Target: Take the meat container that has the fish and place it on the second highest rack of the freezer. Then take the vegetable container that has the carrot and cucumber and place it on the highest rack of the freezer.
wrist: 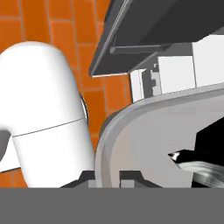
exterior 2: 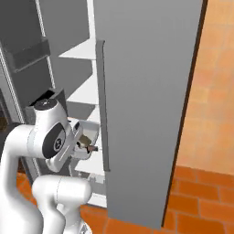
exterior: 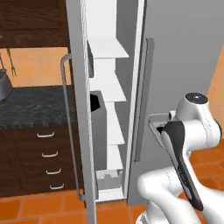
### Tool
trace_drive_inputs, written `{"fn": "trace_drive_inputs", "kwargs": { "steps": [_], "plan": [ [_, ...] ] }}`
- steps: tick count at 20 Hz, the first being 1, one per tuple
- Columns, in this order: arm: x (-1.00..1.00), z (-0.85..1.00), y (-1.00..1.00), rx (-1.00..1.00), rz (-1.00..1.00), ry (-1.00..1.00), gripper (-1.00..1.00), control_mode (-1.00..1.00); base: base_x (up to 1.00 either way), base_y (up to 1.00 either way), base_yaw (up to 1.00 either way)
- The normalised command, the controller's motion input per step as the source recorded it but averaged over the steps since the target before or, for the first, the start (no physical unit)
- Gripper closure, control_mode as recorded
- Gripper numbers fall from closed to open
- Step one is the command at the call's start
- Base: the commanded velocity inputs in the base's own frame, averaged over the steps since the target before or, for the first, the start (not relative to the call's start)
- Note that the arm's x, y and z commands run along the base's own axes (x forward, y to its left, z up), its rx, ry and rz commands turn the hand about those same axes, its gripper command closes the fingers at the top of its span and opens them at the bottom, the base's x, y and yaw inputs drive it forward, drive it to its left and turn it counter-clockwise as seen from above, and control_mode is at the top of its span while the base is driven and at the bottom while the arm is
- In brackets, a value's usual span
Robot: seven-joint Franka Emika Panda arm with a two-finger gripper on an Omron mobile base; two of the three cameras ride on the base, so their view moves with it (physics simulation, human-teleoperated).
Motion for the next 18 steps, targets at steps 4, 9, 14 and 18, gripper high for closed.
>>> {"fn": "trace_drive_inputs", "kwargs": {
  "steps": [4,9,14,18],
  "plan": [
    [0.00,0.00,0.00,0.00,0.00,0.00,1.00,1.00,0.07,-0.31,0.97],
    [0.00,0.00,0.00,0.00,0.00,0.00,1.00,1.00,0.27,-0.66,0.78],
    [0.00,0.00,0.00,0.00,0.00,0.00,1.00,1.00,-0.01,-0.60,0.08],
    [0.00,0.00,0.00,0.00,0.00,0.00,1.00,1.00,0.05,0.12,0.00]
  ]
}}
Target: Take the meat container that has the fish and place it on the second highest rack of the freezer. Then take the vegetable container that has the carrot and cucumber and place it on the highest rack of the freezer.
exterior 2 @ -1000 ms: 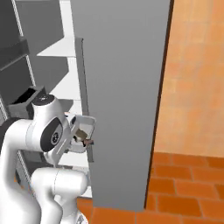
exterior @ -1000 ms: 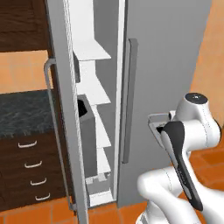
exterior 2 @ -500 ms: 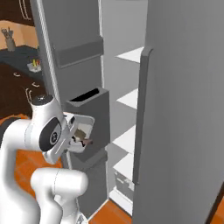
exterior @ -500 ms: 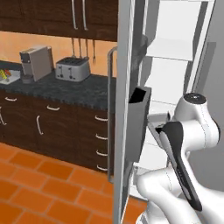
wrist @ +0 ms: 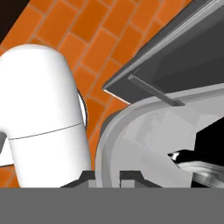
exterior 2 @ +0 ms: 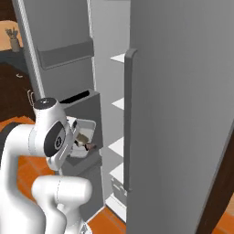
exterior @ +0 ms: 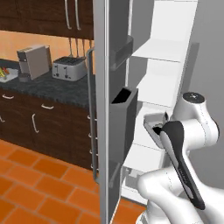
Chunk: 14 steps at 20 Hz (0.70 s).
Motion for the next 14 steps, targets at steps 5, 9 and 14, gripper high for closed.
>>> {"fn": "trace_drive_inputs", "kwargs": {
  "steps": [5,9,14],
  "plan": [
    [0.00,0.00,0.00,0.00,0.00,0.00,1.00,1.00,0.47,0.18,-0.12],
    [0.00,0.00,0.00,0.00,0.00,0.00,1.00,1.00,0.59,0.17,-0.25],
    [0.00,0.00,0.00,0.00,0.00,0.00,1.00,1.00,0.41,-0.01,-0.15]
  ]
}}
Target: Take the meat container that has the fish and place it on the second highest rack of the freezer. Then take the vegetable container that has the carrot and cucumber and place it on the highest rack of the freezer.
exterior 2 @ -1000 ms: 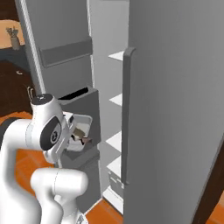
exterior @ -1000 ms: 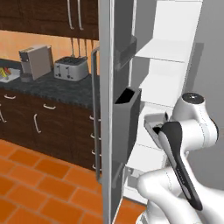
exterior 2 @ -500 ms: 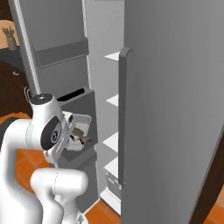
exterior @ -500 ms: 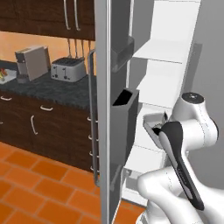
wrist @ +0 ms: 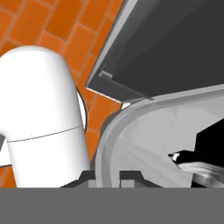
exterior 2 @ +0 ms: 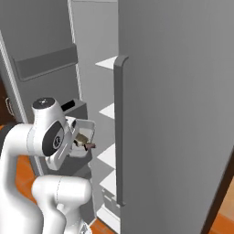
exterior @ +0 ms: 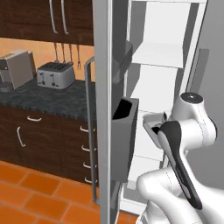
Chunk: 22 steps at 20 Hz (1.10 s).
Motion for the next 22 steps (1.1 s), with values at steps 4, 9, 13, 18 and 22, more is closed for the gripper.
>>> {"fn": "trace_drive_inputs", "kwargs": {
  "steps": [4,9,13,18,22],
  "plan": [
    [0.00,0.00,0.00,0.00,0.00,0.00,1.00,1.00,0.36,0.10,-0.09],
    [0.00,0.00,0.00,0.00,0.00,0.00,1.00,1.00,0.44,0.04,-0.01],
    [0.00,0.00,0.00,0.00,0.00,0.00,1.00,1.00,0.00,0.00,0.00],
    [0.00,0.00,0.00,0.00,0.00,0.00,1.00,1.00,0.00,0.00,0.00],
    [0.00,0.00,0.00,0.00,0.00,0.00,1.00,-1.00,0.00,0.00,0.00]
  ]
}}
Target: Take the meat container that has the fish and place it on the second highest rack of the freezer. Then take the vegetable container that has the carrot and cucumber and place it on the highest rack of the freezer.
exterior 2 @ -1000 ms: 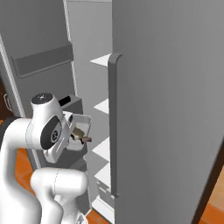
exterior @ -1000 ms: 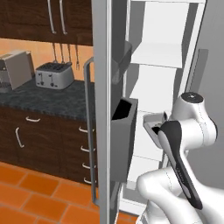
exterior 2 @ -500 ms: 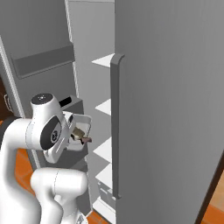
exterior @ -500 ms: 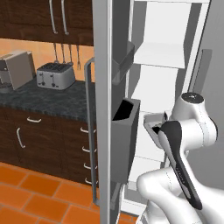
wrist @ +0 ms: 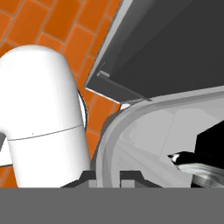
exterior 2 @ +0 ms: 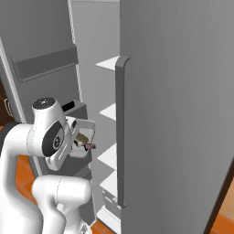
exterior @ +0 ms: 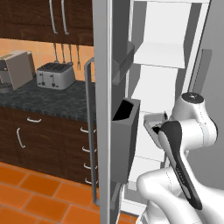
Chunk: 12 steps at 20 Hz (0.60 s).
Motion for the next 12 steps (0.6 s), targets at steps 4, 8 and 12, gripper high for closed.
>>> {"fn": "trace_drive_inputs", "kwargs": {
  "steps": [4,8,12],
  "plan": [
    [-0.01,0.00,-0.11,0.00,-0.13,-0.04,1.00,-1.00,0.00,0.00,0.00],
    [0.11,0.00,-0.02,0.00,-0.19,-0.01,1.00,-1.00,0.00,0.00,0.00],
    [0.30,0.01,-0.03,0.00,-0.25,-0.05,1.00,-1.00,0.00,0.00,0.00]
  ]
}}
